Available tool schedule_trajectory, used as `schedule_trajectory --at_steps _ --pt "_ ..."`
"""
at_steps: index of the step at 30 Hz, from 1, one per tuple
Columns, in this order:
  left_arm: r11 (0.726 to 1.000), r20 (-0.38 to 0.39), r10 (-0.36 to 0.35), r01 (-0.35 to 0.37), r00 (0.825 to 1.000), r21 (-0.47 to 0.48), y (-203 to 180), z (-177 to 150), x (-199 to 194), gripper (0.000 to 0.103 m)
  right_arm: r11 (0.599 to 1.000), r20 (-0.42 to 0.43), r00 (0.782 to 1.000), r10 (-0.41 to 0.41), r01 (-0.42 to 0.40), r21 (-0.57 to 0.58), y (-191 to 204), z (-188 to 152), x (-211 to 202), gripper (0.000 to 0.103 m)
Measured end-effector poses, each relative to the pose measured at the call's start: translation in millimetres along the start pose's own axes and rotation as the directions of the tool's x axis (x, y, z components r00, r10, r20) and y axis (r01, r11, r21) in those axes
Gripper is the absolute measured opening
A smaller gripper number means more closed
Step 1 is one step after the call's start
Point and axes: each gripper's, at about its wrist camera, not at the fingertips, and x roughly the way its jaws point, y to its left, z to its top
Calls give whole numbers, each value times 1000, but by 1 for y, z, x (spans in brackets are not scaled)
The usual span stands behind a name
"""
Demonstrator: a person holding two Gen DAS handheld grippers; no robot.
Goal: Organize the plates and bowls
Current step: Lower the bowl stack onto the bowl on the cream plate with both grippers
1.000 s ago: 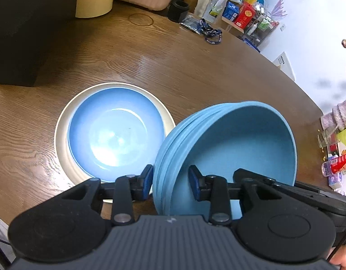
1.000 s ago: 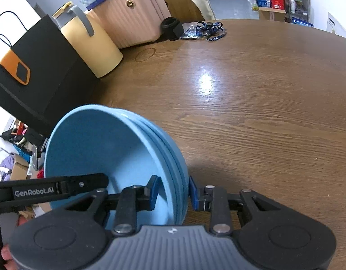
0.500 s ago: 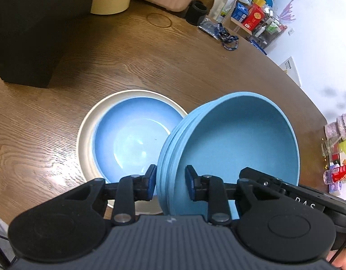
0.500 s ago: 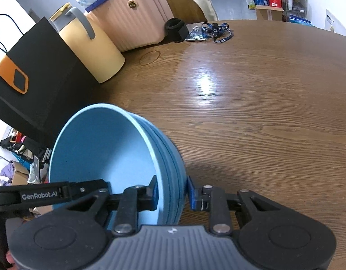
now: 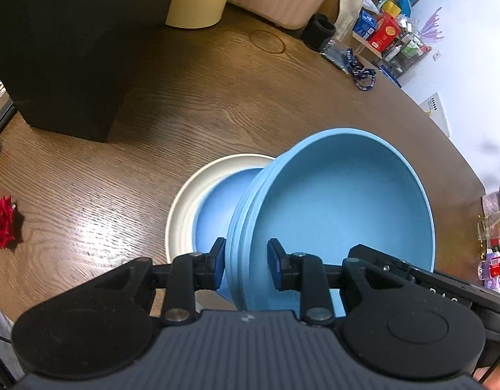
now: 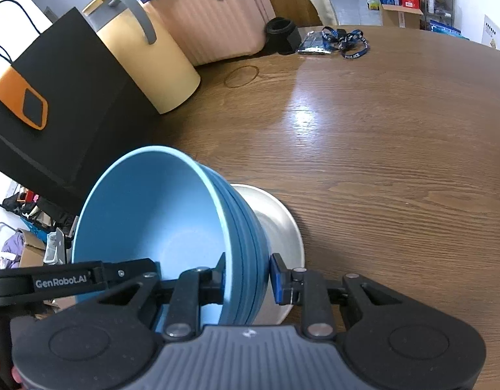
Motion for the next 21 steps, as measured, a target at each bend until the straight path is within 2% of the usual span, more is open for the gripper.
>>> schedule_trajectory --at_steps 16,21 --pt "1000 -75 -2 4 997 28 15 15 32 27 997 -32 997 -74 74 9 13 4 30 24" --pt "999 -69 2 1 998 38 16 17 36 27 995 -45 994 -98 99 9 13 3 37 23"
